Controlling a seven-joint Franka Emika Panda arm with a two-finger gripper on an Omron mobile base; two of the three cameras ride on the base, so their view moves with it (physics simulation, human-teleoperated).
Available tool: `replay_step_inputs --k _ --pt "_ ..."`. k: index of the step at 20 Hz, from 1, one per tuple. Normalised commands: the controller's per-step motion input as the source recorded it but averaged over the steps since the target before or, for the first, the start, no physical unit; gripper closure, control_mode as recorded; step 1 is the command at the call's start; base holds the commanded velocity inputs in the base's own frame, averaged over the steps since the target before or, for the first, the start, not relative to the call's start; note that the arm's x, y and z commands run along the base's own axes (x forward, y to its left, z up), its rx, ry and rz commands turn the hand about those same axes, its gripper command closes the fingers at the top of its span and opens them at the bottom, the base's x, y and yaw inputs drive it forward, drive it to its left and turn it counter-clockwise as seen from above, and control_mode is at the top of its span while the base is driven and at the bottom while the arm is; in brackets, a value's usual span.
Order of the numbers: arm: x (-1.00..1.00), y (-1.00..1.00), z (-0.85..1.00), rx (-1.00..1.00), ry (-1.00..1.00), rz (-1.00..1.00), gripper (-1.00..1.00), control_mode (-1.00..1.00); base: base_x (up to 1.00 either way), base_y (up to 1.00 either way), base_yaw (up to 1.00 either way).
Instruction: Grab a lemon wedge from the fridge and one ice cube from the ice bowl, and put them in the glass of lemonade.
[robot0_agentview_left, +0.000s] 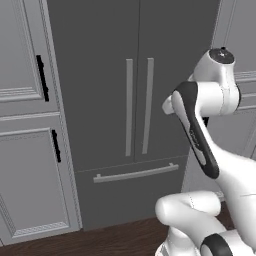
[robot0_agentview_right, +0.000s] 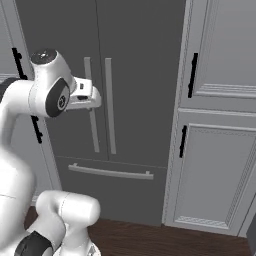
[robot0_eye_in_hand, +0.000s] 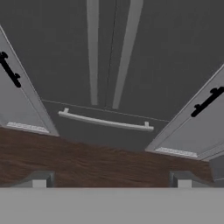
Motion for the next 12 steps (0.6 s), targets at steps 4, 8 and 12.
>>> replay_step_inputs --k 4,8,12 --pt "1.0 0.0 -0.59 0.16 0.08 -0.12 -1.0 -1.0 0.0 0.0 0.0" --pt "1.0 0.13 -0.54 0.18 0.01 -0.22 -1.0 -1.0 0.0 0.0 0.0" --pt "0.86 0.14 -0.06 -0.04 0.0 -0.13 -1.0 -1.0 0.0 0.0 0.0"
